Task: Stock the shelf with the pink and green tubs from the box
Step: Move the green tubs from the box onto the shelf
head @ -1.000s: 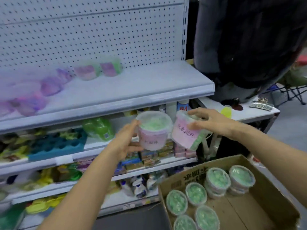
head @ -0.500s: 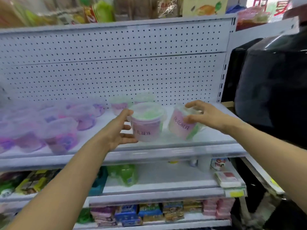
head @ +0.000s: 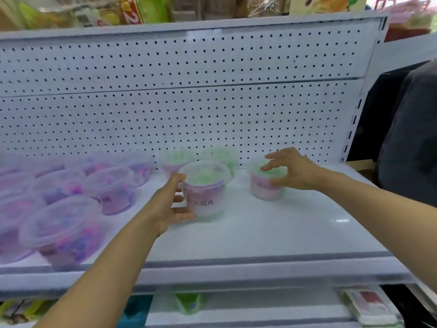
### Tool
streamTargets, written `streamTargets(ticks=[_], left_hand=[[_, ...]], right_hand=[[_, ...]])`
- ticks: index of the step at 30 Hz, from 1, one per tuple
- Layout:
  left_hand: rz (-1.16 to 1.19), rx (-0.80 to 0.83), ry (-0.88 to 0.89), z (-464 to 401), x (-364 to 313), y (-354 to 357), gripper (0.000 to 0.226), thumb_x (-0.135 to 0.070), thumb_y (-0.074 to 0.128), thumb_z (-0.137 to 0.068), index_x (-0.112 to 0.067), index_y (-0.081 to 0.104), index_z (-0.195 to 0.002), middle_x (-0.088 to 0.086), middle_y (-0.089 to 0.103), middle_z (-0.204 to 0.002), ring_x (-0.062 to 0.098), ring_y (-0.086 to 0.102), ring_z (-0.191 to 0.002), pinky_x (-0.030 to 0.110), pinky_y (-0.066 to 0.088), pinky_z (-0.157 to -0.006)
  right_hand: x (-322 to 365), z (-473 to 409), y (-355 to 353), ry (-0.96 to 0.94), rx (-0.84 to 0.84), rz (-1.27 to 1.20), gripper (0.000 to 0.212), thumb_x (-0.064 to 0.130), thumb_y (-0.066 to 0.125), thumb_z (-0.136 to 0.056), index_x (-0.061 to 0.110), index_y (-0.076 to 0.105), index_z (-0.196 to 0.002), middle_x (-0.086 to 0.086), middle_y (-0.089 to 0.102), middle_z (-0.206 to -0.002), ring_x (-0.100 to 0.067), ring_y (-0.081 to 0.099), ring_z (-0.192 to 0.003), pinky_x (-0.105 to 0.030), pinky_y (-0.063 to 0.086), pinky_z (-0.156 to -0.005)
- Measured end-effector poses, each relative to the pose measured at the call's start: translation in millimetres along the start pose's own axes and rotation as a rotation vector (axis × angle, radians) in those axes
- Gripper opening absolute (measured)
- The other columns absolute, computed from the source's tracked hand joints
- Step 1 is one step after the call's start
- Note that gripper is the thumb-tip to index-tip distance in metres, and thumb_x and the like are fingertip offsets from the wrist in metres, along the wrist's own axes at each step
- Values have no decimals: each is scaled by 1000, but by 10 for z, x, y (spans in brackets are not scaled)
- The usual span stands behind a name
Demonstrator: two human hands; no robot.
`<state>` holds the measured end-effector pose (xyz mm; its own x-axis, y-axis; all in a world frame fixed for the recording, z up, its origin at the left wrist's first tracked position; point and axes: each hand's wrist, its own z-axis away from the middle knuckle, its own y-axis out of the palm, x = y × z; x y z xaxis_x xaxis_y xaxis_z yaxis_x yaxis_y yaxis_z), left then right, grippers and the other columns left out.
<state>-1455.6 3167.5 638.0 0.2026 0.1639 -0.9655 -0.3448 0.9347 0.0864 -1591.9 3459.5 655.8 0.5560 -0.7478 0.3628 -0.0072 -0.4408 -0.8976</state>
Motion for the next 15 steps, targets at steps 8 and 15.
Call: streamTargets(ticks=[8,15], left_hand=[[20,73,-43,-306,94,109,35,-43,59,-87,-10,53,-99,16,46,-107,41,62,-87,57,54,-85],[23,71,-54,-298,85,217,43,-44,59,-87,-8,52,-110,17,49,-110,41,64,-93,56,55,-84]], right_hand=[[-359,-558,129,112,-47,115,43,14,58,-87,43,59,-119,1,51,-123,-22,52,-106,-36,46,-89],[-255,-611,125,161,-34,168,44,19,55,-90,39,53,-129,-4,44,-133,-29,48,-119,-38,41,-95]])
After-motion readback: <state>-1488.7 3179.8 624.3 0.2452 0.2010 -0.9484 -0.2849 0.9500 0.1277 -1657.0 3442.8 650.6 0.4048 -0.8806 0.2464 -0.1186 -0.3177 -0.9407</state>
